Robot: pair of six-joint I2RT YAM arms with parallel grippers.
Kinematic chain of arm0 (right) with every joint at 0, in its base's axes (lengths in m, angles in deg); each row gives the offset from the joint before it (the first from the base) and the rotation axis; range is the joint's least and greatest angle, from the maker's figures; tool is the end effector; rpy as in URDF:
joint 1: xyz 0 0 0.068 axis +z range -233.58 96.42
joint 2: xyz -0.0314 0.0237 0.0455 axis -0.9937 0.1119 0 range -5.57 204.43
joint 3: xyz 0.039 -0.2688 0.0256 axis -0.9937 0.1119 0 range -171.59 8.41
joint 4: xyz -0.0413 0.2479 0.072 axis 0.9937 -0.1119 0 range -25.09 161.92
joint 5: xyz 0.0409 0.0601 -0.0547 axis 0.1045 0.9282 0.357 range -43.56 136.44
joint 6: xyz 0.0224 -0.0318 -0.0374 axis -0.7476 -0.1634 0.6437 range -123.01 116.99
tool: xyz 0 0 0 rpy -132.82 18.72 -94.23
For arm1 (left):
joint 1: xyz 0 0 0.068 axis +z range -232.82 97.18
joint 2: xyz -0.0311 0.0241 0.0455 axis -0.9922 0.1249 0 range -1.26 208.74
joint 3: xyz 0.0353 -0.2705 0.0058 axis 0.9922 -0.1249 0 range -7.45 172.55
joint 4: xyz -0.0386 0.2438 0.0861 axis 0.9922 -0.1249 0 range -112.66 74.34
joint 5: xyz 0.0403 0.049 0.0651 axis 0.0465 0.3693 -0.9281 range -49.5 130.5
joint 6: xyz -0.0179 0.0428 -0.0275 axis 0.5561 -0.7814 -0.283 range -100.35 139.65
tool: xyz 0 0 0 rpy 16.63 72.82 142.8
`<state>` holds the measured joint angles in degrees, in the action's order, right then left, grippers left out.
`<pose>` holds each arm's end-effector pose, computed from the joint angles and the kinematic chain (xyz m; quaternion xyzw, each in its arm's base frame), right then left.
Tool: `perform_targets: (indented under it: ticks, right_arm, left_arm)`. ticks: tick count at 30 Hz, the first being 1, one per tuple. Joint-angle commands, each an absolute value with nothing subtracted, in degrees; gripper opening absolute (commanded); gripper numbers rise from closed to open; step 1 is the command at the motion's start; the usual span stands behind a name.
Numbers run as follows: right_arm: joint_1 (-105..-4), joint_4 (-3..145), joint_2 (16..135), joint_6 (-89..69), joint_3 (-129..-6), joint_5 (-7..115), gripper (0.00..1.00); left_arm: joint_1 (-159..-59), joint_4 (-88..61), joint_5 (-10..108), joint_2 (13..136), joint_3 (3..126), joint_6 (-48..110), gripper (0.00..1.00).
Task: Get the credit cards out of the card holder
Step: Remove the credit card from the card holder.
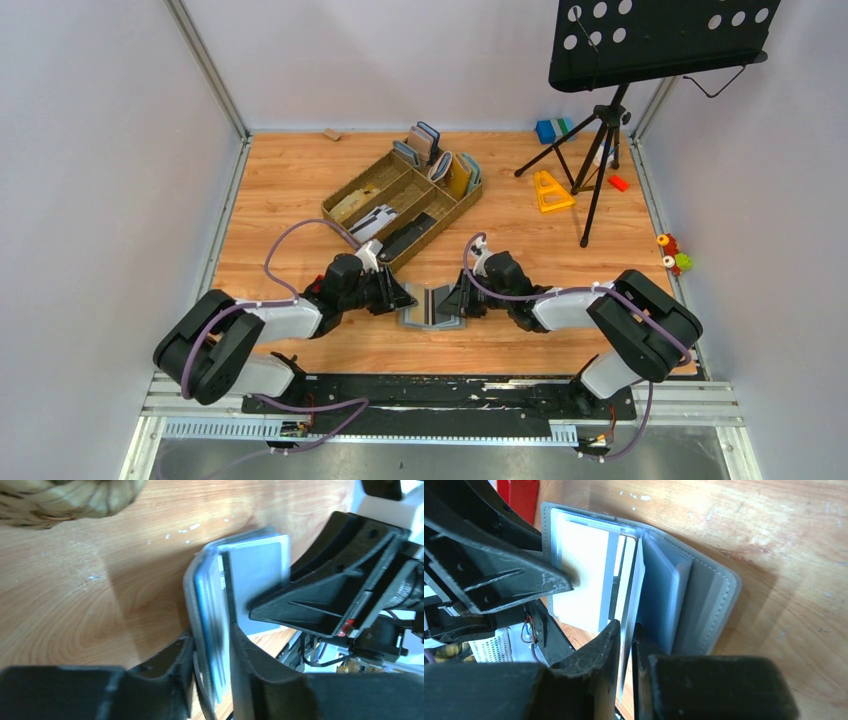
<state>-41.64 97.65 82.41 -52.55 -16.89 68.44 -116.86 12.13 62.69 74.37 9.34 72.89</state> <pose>0.1860 0.1849 0.1228 -0.0268 0.8820 0.4331 0.1837 0.1783 -0.1367 0.1355 -0.0491 0.8581 -0.4545 0.2338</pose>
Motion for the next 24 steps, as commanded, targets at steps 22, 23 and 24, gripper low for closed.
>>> perform_targets:
  ticks: [22,23,24]
  right_arm:
    - [-52.36,79.98,65.21,-40.46,-14.46,66.56,0.80]
    - [-53.01,80.79,64.55,-40.30,-14.14,67.84,0.89]
    - [-53.48,81.57,63.96,-40.15,-14.02,69.19,0.95]
  left_arm:
    - [-114.80,9.56,64.78,69.30,11.54,70.58,0.00]
    - [-114.66,9.56,65.10,68.63,11.61,70.62,0.00]
    - [-114.64,9.56,65.51,67.90,11.76,70.82,0.00]
